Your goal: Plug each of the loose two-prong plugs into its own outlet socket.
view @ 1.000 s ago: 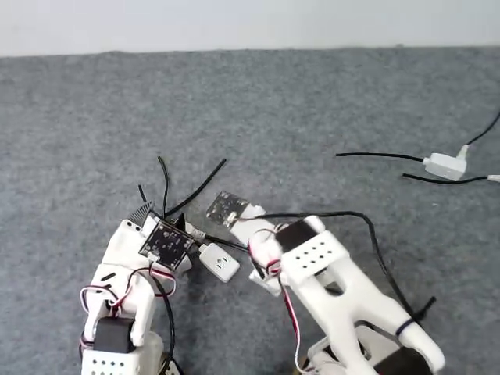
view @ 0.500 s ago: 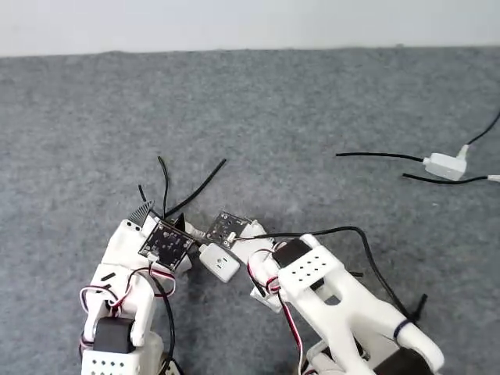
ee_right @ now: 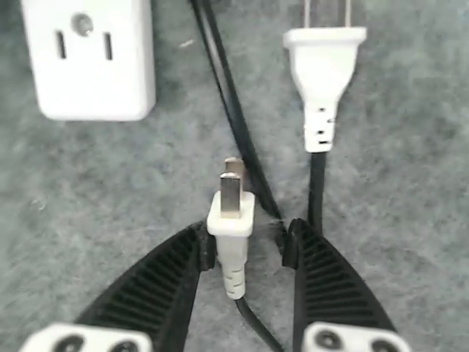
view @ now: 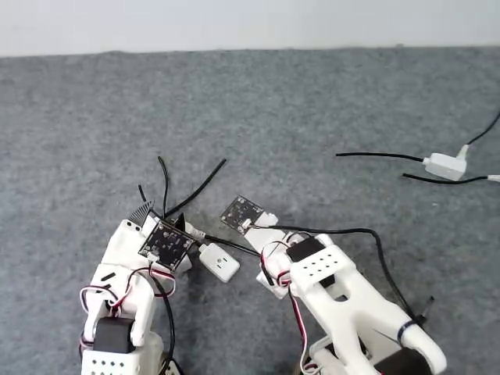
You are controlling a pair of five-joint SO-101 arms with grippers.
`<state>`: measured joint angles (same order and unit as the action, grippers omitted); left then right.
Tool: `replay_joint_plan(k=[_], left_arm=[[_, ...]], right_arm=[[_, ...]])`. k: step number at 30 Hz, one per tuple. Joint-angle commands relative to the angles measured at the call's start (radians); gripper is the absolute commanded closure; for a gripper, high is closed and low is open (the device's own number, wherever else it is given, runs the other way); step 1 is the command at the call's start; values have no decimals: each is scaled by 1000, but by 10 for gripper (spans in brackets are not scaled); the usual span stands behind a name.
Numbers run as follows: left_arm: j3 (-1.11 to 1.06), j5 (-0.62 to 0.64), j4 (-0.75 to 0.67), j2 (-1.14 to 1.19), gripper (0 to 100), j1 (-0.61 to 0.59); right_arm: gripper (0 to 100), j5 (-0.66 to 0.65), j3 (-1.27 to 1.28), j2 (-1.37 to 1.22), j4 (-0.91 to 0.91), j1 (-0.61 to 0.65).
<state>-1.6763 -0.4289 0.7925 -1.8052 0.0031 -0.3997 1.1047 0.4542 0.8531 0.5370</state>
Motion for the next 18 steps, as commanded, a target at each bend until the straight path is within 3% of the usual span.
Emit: replay_joint_plan(k=[1, 11, 15, 18], left_arm=[[12, 15, -32, -5, 797, 8], [12, 15, -32, -5, 797, 9], [12, 15, -32, -5, 797, 9], [12, 15, -32, -5, 797, 9]], right_arm=[[833, 11, -5, 24, -16, -13], [840, 12, -104, -162, 21, -13], [998, 11, -166, -237, 50, -12], [995, 11, -166, -239, 50, -10]])
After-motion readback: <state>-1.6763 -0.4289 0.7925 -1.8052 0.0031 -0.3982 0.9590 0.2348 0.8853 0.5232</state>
